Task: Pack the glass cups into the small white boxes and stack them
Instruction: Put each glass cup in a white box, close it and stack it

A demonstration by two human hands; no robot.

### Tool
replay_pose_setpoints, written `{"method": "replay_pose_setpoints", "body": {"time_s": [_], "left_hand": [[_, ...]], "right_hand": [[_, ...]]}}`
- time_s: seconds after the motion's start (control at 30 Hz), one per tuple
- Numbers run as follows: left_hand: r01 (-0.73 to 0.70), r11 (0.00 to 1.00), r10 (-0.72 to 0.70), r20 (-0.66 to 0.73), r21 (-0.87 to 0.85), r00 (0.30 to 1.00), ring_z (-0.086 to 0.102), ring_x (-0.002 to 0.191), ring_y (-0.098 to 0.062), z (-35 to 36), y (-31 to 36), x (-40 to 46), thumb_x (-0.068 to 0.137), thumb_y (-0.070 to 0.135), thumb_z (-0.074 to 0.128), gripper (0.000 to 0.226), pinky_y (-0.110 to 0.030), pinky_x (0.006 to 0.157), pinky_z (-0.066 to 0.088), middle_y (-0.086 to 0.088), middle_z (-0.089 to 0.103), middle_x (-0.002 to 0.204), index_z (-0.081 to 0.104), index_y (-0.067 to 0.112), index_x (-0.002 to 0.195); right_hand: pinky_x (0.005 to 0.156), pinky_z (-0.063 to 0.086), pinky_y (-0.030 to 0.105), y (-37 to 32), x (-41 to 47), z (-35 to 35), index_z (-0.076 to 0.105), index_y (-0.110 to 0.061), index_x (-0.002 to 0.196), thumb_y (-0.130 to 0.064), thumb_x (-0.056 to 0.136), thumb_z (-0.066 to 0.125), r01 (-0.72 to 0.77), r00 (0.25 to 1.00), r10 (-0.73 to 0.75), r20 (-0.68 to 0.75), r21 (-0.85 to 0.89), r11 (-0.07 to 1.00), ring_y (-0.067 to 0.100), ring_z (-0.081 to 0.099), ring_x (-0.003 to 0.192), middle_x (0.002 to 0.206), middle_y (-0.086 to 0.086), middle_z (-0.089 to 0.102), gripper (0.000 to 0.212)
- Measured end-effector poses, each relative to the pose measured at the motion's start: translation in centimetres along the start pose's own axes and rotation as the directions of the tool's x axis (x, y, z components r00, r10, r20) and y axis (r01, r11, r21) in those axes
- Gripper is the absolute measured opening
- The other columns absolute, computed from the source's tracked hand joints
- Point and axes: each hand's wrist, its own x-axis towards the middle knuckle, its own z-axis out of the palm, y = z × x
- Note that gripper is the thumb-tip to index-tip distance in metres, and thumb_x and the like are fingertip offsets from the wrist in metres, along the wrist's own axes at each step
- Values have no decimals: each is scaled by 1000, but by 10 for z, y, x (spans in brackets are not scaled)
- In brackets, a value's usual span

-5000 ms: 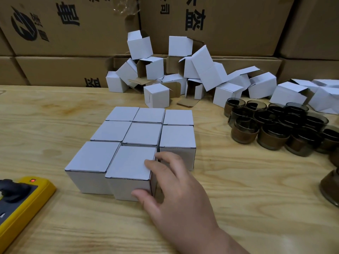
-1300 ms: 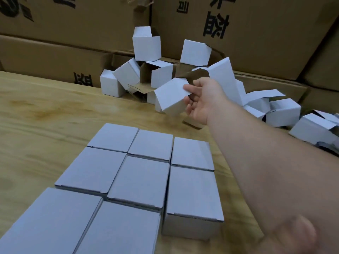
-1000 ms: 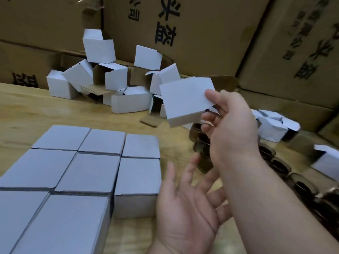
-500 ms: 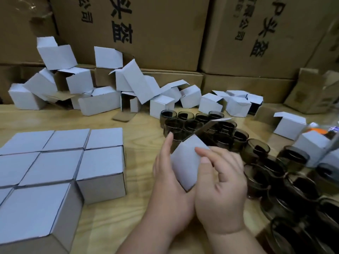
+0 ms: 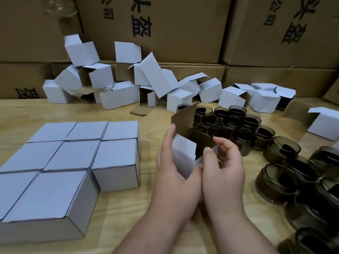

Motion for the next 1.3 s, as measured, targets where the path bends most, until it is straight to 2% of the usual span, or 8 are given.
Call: {"method": "replay_pose_setpoints", "body": {"time_s": [0.1, 0.3, 0.43, 0.57, 0.77, 0.97, 1.07, 1.3], "left_hand": [[-24, 1000, 24, 15, 8, 1000, 55, 136, -17, 0, -3, -2, 76, 27, 76, 81, -46, 111, 47, 4, 44, 153, 38, 70, 133], [-60, 998, 60, -36, 14, 998, 66, 108, -16, -5, -8, -1, 74, 56, 67, 48, -37, 90, 57, 11, 64, 119, 49, 52, 118], [-71, 996, 67, -72, -54, 995, 64, 93, -2, -5, -6, 1, 76, 59, 64, 41, -15, 78, 50, 20, 66, 103, 52, 47, 114], [-31, 983, 18, -71, -180, 997, 64, 89, -9, -6, -5, 0, 78, 49, 59, 42, -19, 77, 50, 8, 67, 101, 53, 43, 119], [42, 959, -80, -125, -280, 989, 45, 67, -20, -8, 1, -2, 81, 23, 37, 46, -37, 66, 39, -8, 53, 81, 62, 46, 113], [95, 987, -114, -151, -132, 982, 60, 74, -24, -11, -3, 2, 76, 22, 36, 49, -43, 67, 53, 0, 70, 86, 69, 44, 105], [130, 985, -142, -110, -111, 984, 69, 101, -28, -10, -2, 3, 76, 21, 38, 51, -60, 92, 56, 3, 76, 107, 71, 41, 110], [127, 990, -133, -105, -59, 986, 62, 112, 6, -8, 0, 3, 78, 23, 36, 64, -23, 93, 51, 26, 70, 119, 59, 49, 133]], "right_hand": [[69, 54, 30, 2, 5, -1, 63, -33, 91, -29, 88, 75, -30, 997, 29, -72, -14, 999, 11, 67, 78, 87, -7, 68, 13], [54, 43, 12, 3, 5, -3, 57, -25, 74, -41, 93, 70, -1, 981, -10, -196, -55, 998, 0, 55, 59, 66, -15, 62, 27], [57, 41, 9, 4, 9, -4, 58, -25, 80, -28, 101, 55, -47, 967, 43, -250, -10, 999, -4, 54, 61, 70, -8, 59, 22], [53, 39, 7, 4, 11, -5, 56, -31, 94, -11, 98, 48, -80, 968, 84, -235, 28, 996, -4, 54, 60, 74, -15, 64, 22], [85, 50, 28, 7, 9, -4, 69, -33, 78, -16, 86, 41, -143, 972, 129, -195, -57, 988, -3, 57, 100, 103, -13, 67, 33], [71, 47, 30, 4, 8, -5, 73, -31, 80, -24, 82, 43, -191, 969, 183, -163, -34, 981, 7, 63, 92, 93, -11, 70, 31], [71, 49, 30, 0, 5, -3, 73, -31, 85, -32, 77, 44, -191, 975, 187, -120, -23, 981, 6, 63, 90, 95, -9, 70, 30], [56, 41, 3, 0, 5, -3, 71, -30, 89, -20, 93, 55, -149, 986, 146, -84, -28, 988, -10, 59, 81, 96, -8, 69, 19]]}}
